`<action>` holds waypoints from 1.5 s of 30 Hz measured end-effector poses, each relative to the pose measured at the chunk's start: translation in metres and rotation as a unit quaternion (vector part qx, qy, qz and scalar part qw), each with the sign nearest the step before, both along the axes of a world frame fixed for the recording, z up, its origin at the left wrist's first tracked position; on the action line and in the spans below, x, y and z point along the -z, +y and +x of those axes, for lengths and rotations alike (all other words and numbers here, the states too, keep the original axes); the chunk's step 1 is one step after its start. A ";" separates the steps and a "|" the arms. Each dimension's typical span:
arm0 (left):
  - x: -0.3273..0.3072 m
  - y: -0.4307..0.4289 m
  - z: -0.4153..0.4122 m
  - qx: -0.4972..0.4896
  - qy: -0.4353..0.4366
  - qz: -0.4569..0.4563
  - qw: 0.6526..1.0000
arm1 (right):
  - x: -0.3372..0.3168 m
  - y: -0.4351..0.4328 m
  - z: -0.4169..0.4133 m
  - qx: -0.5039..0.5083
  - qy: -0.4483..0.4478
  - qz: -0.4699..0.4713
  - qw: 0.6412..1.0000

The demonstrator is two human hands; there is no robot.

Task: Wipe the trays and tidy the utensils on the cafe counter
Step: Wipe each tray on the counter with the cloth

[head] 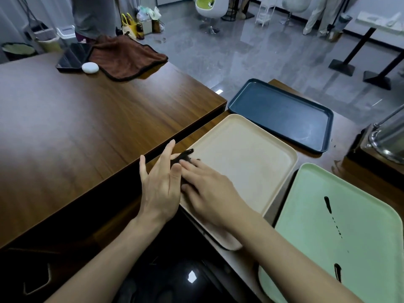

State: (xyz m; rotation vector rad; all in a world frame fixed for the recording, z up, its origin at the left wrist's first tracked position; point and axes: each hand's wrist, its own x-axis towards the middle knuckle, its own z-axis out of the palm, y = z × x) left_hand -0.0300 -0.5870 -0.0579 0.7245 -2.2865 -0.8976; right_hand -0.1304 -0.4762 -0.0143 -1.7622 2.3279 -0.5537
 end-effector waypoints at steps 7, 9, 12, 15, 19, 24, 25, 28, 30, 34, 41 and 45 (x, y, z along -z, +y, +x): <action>-0.003 -0.008 0.003 0.006 -0.042 -0.016 0.999 | -0.003 0.054 0.021 -0.002 0.008 0.043 0.999; -0.005 -0.008 0.003 0.002 -0.062 -0.012 0.998 | -0.002 0.086 0.025 0.006 0.027 0.057 0.998; -0.006 -0.008 0.001 -0.006 -0.082 -0.018 0.996 | -0.006 0.127 0.026 0.039 0.051 0.065 0.996; -0.005 -0.007 0.001 -0.006 -0.086 -0.028 0.996 | -0.004 0.129 0.029 0.054 0.053 0.065 0.995; -0.007 -0.007 0.002 0.007 -0.096 -0.031 0.995 | 0.002 0.074 0.032 0.039 0.059 0.042 0.997; -0.008 -0.009 0.002 0.012 -0.114 -0.034 0.993 | -0.002 0.067 0.039 0.071 0.081 0.065 0.992; -0.009 -0.009 0.003 0.014 -0.123 -0.034 0.992 | -0.003 0.081 0.042 0.085 0.107 0.065 0.989; -0.010 -0.012 0.005 0.032 -0.168 -0.062 0.983 | -0.004 0.113 0.039 0.153 0.172 0.047 0.972; -0.010 -0.015 0.006 0.045 -0.191 -0.069 0.978 | 0.000 0.114 0.018 0.194 0.204 0.057 0.958; -0.011 -0.018 0.007 0.061 -0.197 -0.057 0.977 | -0.014 0.093 -0.053 0.290 0.132 0.157 0.935; -0.013 -0.017 0.007 0.056 -0.207 -0.044 0.976 | -0.007 0.080 -0.097 0.348 0.126 0.114 0.922; -0.025 -0.015 0.002 0.043 -0.271 -0.074 0.959 | -0.007 0.089 -0.018 0.256 0.147 0.050 0.954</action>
